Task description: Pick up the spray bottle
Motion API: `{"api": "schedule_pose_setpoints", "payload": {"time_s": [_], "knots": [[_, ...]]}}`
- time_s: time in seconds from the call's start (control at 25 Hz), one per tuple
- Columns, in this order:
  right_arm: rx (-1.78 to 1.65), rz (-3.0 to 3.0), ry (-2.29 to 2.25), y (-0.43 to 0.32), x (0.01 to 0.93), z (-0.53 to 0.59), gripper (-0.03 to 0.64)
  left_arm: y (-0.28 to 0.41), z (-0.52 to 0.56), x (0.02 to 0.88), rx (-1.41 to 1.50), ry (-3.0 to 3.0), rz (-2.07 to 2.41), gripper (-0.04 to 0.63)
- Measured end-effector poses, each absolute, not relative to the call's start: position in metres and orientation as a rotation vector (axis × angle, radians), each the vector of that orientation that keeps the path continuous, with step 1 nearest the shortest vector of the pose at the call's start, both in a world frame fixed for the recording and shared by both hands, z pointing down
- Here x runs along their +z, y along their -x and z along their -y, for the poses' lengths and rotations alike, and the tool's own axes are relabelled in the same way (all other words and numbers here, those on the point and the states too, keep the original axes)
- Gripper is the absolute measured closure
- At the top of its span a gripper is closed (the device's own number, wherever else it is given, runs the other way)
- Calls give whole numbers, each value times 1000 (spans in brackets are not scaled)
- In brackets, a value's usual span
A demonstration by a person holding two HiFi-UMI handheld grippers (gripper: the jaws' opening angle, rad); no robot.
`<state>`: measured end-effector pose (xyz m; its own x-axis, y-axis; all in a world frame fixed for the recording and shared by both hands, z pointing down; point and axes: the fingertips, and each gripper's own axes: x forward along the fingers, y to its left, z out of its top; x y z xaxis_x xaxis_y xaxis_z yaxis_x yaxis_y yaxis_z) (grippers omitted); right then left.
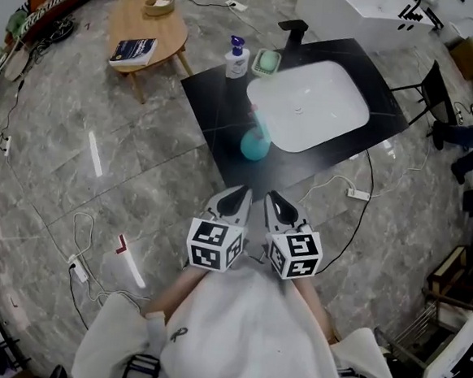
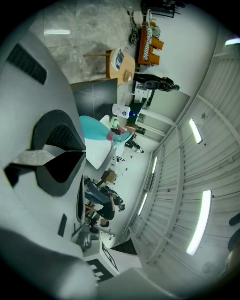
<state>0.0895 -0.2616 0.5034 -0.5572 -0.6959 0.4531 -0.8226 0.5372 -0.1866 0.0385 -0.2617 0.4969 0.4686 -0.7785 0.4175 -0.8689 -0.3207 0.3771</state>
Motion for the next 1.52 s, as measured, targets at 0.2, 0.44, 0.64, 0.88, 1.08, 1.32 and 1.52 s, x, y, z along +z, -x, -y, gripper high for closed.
{"api": "schedule_pose_setpoints", "payload": {"time_s": [0.2,0.44,0.64,0.88,1.08,1.32,1.52], "knots": [[538,2449,-1272,-79,497,280,589,-29,280,495,202,-2167,1346,566],[543,2437,-1310,-69,496,304,588,-17,304,493,198,-2182,1327,566],[539,2428,-1349,-63,493,323,588,-6,324,492,200,-2193,1317,566],[508,2428,-1416,-63,485,344,588,3,345,490,201,-2216,1299,566],[501,2440,-1433,-64,481,358,465,12,361,490,209,-2226,1290,566],[508,2456,-1431,-56,485,373,408,19,377,491,239,-2259,1268,566],[492,2451,-1418,-46,491,386,376,29,389,492,258,-2262,1271,566]]}}
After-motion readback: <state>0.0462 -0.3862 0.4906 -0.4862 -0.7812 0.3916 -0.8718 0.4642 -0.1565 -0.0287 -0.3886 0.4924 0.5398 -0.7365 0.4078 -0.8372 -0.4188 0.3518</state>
